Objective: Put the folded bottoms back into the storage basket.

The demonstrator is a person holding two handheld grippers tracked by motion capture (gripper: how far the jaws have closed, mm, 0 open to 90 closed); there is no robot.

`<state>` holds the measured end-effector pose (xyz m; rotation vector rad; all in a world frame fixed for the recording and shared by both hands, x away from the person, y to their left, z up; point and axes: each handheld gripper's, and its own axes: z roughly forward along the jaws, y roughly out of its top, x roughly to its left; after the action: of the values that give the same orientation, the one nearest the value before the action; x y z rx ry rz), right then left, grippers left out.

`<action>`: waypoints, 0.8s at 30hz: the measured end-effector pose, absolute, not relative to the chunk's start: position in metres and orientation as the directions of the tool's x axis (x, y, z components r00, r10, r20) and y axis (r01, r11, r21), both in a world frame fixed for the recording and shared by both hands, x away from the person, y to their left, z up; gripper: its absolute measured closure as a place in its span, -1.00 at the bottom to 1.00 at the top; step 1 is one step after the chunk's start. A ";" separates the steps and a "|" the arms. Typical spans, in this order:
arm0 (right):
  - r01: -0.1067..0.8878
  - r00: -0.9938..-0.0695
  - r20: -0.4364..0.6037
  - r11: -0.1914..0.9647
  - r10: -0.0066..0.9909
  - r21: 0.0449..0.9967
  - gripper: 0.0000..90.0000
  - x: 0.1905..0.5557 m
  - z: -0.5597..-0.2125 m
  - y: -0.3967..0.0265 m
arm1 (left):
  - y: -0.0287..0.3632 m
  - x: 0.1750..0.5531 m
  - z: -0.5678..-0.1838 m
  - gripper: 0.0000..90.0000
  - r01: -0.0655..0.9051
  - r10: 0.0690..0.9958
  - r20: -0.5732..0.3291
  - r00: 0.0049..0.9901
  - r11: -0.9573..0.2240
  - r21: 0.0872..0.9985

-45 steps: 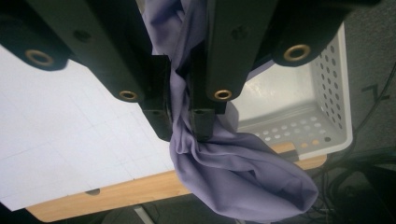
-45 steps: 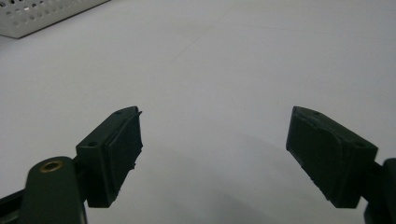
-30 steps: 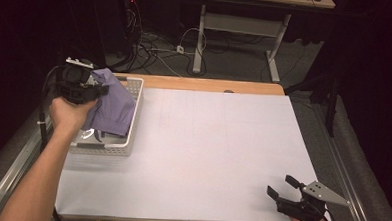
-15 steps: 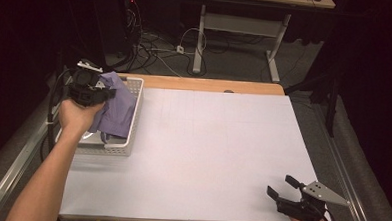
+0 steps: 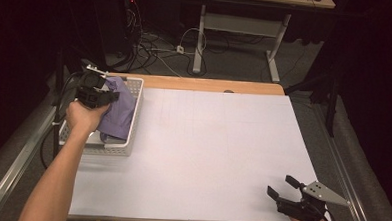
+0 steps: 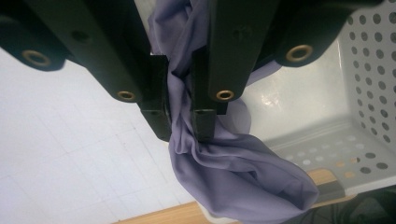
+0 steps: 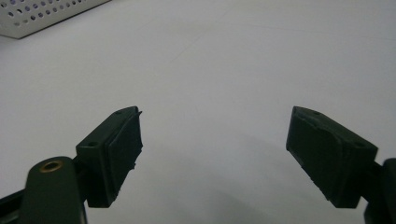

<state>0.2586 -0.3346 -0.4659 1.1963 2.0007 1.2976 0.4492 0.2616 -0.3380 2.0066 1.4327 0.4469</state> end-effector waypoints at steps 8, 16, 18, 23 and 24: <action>0.415 -0.510 0.072 0.172 0.857 0.893 -0.58 0.259 -0.466 -0.335 | 0.268 0.453 -0.351 0.69 0.738 0.948 -0.063 0.312 -0.199 0.645; 0.416 -0.509 0.076 0.168 0.858 0.893 -0.58 0.259 -0.466 -0.335 | 0.274 0.457 -0.364 0.70 0.767 0.960 -0.016 0.278 -0.212 0.606; 0.418 -0.508 0.077 0.167 0.858 0.893 -0.58 0.259 -0.466 -0.335 | 0.274 0.459 -0.368 0.70 0.773 0.962 -0.013 0.273 -0.211 0.598; 0.418 -0.506 0.077 0.166 0.859 0.893 -0.58 0.259 -0.466 -0.335 | 0.275 0.461 -0.378 0.69 0.787 0.964 -0.024 0.265 -0.202 0.584; 0.418 -0.506 0.078 0.165 0.859 0.894 -0.58 0.259 -0.466 -0.335 | 0.274 0.461 -0.380 0.69 0.790 0.964 -0.025 0.263 -0.201 0.579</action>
<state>0.2591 -0.3353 -0.4664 1.2062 1.9967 1.3021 0.4614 0.2744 -0.3795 2.0564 1.5828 0.4774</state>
